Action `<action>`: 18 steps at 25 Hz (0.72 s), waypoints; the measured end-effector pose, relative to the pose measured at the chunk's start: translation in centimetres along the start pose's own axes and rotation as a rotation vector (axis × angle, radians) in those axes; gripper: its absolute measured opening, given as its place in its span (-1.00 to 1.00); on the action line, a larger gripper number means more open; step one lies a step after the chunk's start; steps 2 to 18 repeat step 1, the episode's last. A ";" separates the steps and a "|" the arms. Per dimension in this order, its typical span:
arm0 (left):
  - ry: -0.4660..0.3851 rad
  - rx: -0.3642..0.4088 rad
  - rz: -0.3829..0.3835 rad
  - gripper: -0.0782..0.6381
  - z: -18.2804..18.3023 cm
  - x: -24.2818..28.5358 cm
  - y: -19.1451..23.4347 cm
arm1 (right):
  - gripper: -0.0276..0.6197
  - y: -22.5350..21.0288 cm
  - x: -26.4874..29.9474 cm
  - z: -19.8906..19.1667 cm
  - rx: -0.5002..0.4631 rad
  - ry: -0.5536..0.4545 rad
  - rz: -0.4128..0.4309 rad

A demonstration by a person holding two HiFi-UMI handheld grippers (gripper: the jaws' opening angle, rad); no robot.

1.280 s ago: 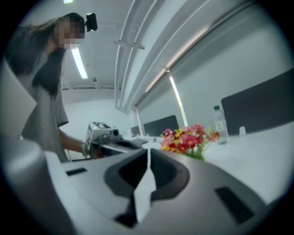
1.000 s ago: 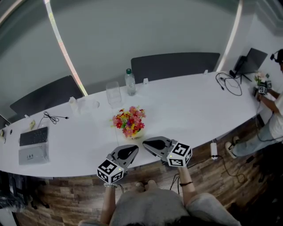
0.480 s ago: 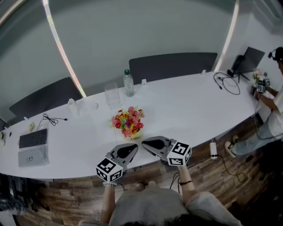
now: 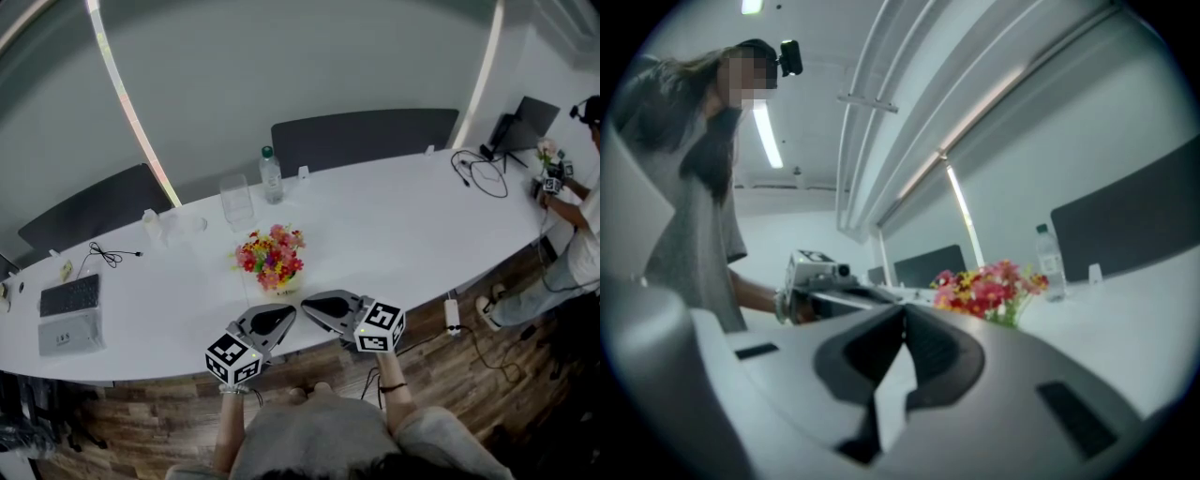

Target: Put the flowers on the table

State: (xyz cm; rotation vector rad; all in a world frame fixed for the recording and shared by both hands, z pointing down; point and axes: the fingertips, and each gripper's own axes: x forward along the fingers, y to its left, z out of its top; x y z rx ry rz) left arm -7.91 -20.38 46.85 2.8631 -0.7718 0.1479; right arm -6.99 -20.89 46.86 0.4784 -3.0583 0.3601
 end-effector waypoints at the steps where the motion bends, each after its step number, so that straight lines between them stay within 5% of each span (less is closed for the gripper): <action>1: 0.000 0.000 -0.002 -0.71 0.0 0.0 0.0 | -0.83 0.0 0.0 0.0 0.001 0.000 0.001; 18: 0.000 0.000 -0.002 -0.71 0.0 0.0 0.0 | -0.83 0.0 0.0 0.0 0.001 0.000 0.001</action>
